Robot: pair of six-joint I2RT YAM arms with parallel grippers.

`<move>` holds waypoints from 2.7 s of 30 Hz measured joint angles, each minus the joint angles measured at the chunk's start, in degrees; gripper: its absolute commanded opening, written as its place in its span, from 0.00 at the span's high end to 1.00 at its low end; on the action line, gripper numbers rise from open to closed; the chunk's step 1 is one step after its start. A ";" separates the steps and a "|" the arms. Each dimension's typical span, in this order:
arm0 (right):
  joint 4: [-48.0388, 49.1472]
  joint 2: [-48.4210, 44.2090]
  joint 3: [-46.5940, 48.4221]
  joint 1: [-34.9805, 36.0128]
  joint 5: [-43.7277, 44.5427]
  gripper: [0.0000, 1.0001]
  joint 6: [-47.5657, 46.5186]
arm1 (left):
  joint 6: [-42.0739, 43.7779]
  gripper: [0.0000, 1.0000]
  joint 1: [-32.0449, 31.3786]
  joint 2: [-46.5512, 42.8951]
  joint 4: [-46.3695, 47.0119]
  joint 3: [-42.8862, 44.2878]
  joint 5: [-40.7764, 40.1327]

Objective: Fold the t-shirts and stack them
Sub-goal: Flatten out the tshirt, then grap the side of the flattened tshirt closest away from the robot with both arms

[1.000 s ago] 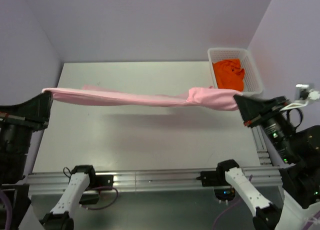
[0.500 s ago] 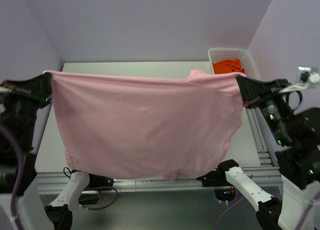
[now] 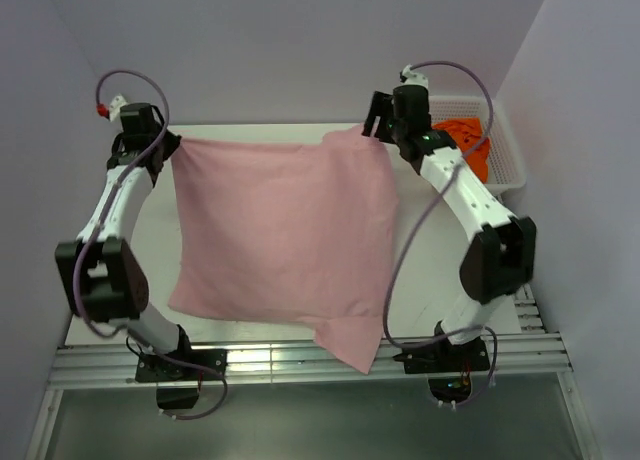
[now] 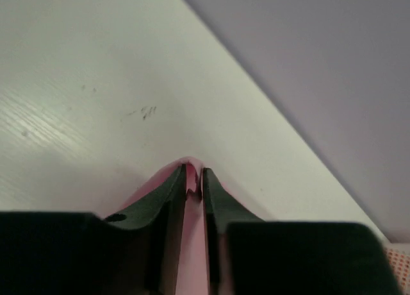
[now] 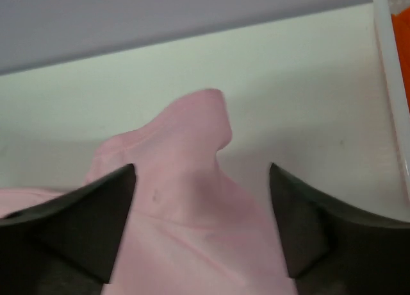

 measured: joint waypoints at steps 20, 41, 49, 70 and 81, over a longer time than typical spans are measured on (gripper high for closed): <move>-5.57 -5.46 -6.25 -0.04 -3.17 0.19 5.03 | -1.88 0.05 -4.09 0.68 -8.15 -0.13 -1.64; -24.41 39.15 20.59 -0.26 -16.94 1.00 9.07 | -2.23 0.79 -4.92 37.18 -21.16 23.80 4.04; -30.47 49.96 40.06 -4.17 -17.73 1.00 11.08 | -1.31 0.88 -4.92 49.77 -26.47 41.18 5.09; -22.49 50.40 47.63 -11.34 -25.05 0.00 13.97 | 2.82 0.24 -1.57 38.99 -18.80 42.62 6.51; -22.36 33.68 34.95 -11.17 -24.65 1.00 13.97 | 2.03 1.00 0.00 26.21 -18.29 27.30 2.82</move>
